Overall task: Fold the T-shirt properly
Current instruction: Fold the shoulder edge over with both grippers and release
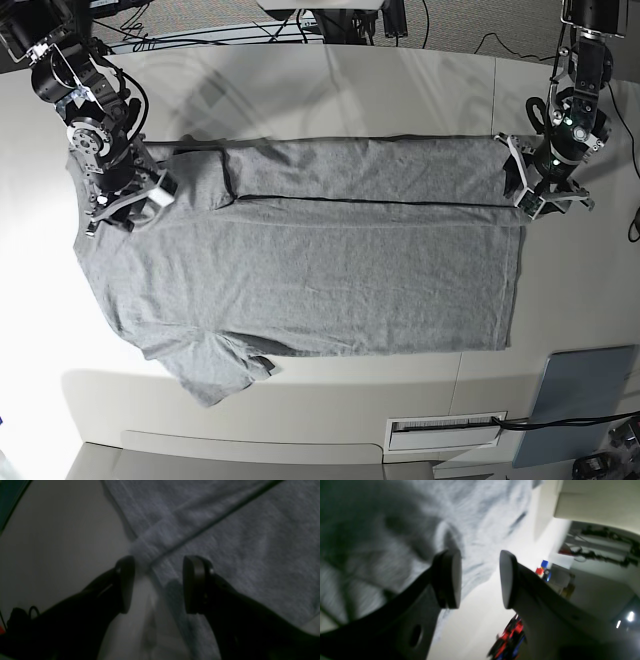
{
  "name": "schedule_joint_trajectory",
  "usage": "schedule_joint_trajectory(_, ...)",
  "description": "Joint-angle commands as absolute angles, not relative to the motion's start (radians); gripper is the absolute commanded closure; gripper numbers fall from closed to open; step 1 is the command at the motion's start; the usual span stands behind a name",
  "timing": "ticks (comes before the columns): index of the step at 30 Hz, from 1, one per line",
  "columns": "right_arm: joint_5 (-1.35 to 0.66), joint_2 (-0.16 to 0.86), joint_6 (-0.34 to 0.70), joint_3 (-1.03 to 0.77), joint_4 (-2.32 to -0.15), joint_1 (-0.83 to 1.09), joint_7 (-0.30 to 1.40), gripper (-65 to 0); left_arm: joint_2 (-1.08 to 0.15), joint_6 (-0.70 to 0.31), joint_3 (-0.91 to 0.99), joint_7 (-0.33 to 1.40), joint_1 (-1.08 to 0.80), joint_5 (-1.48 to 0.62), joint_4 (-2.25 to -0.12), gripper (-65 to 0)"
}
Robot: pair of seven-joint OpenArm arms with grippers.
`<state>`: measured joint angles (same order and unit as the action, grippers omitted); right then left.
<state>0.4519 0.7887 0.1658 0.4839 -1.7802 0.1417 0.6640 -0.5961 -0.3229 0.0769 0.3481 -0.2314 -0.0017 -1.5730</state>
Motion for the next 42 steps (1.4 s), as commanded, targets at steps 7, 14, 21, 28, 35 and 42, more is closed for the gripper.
schedule_joint_trajectory(7, 0.266, 0.806, -0.009, 0.469, -1.825, 0.137, 0.712, -22.5, -0.615, -0.310, 0.088, 0.430, -0.226, -0.224, -1.602, -22.3)
schedule_joint_trajectory(14, 0.245, 0.717, -0.197, 0.377, -1.824, 0.218, 0.731, 0.0, -0.590, -0.157, 0.088, 0.419, -0.286, -0.353, -1.604, 0.0)
schedule_joint_trajectory(21, 0.085, 0.596, -0.124, 0.173, -1.811, 0.287, 0.712, 0.0, -0.509, -0.112, 0.088, 0.403, -0.280, -0.369, -1.571, 0.0)
schedule_joint_trajectory(28, -0.019, 0.573, 0.007, 0.117, -1.676, 0.299, 0.656, 0.0, -0.480, -0.154, 0.088, 0.377, -0.286, -0.382, -1.466, 0.0)
schedule_joint_trajectory(35, 0.051, 0.577, 0.003, 0.117, -1.662, 0.403, 0.651, 0.0, -0.480, -0.179, 0.088, 0.384, -0.390, -0.360, -1.489, 0.0)
schedule_joint_trajectory(42, 0.158, 0.577, -0.091, 0.116, -1.711, 0.572, 0.606, 0.0, -0.483, -0.180, 0.093, 0.366, -0.545, -0.289, -1.564, 0.0)
